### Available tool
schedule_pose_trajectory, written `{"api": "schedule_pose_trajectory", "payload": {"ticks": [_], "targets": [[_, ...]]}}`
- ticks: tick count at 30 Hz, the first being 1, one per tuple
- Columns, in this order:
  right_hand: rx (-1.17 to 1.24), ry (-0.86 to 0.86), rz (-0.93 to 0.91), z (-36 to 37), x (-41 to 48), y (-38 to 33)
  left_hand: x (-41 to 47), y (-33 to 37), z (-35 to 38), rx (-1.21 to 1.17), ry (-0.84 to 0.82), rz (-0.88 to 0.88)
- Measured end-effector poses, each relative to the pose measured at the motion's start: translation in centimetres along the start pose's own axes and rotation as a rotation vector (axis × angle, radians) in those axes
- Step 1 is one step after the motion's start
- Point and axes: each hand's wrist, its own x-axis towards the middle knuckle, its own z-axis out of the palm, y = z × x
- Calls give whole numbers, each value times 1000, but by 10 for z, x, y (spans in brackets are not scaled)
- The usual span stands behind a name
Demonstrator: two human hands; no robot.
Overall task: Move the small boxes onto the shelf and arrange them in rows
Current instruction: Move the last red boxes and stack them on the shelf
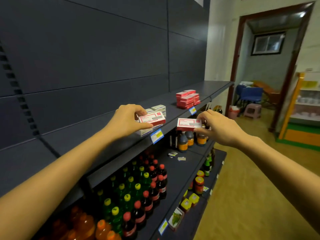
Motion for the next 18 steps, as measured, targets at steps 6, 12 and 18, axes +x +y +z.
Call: {"api": "schedule_pose_trajectory", "payload": {"ticks": [6,12,18], "targets": [[-45,16,5,26,51,75,86,11,56,19,-45,39],[-37,3,-13,54,125,143,171,12,94,62,-106,23],[26,7,-56,77,178,201,234,14,127,112,-116,-2]]}}
